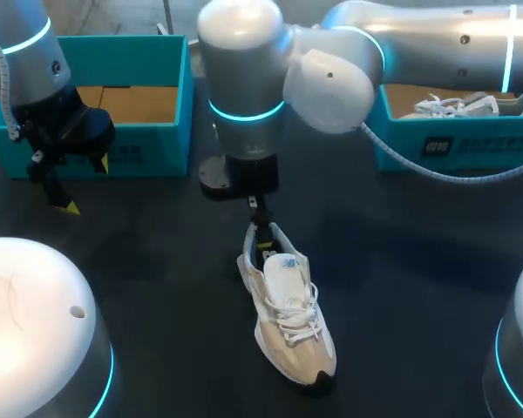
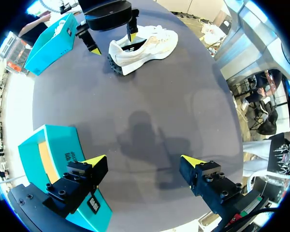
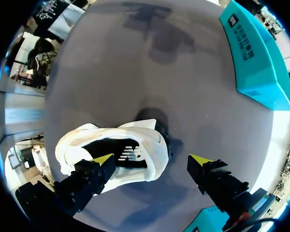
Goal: Take the shoe out of the shoebox, open the shoe tongue, remove and reinsert the insole, then place the shoe into the shoebox
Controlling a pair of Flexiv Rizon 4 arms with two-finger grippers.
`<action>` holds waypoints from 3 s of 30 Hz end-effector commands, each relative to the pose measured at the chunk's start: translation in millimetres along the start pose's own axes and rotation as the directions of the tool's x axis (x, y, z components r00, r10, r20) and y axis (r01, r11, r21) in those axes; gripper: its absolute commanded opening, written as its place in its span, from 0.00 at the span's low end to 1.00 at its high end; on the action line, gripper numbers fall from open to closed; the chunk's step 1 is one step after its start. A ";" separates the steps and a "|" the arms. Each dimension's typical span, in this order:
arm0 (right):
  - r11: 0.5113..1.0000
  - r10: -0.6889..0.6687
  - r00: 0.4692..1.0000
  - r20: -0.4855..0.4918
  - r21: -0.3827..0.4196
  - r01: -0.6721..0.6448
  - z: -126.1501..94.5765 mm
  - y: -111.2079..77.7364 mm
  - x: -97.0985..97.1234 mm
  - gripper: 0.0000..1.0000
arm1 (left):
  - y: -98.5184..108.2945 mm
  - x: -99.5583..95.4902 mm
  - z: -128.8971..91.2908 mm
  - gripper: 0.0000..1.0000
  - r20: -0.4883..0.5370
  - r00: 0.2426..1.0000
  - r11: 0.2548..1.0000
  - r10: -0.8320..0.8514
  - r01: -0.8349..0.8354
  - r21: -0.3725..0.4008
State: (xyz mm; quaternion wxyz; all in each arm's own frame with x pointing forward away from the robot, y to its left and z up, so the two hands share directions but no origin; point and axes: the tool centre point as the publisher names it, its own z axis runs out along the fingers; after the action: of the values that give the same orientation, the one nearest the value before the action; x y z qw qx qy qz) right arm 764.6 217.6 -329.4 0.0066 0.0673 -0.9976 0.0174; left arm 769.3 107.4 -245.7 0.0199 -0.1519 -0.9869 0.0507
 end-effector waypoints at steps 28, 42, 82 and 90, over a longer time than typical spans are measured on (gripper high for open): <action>0.993 -0.094 0.995 -0.044 -0.070 0.091 50.8 3.4 -18.5 1.00 | -0.2 0.3 0.1 1.00 0.000 1.000 1.000 -0.001 0.001 -0.003; 0.994 -0.078 0.996 -0.040 -0.079 0.075 51.7 5.0 -16.0 0.00 | -0.2 0.3 0.1 1.00 0.000 1.000 1.000 -0.001 0.001 -0.003; 1.000 0.011 0.990 0.138 0.004 -0.012 -47.4 -52.7 -33.6 0.00 | -0.2 0.3 0.1 1.00 0.000 1.000 1.000 -0.001 0.001 -0.003; 0.995 0.096 0.984 0.147 0.005 -0.098 -59.9 -83.0 -49.8 0.00 | 21.2 -16.0 -6.7 1.00 -0.100 0.967 0.971 -0.236 0.238 0.008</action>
State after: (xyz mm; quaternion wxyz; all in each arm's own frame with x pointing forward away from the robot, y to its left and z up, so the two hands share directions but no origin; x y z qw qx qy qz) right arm 820.9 158.0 -276.5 -0.0713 0.0239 -0.9969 0.0230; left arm 772.8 120.8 -243.7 0.0375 -0.0732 -0.9957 0.0433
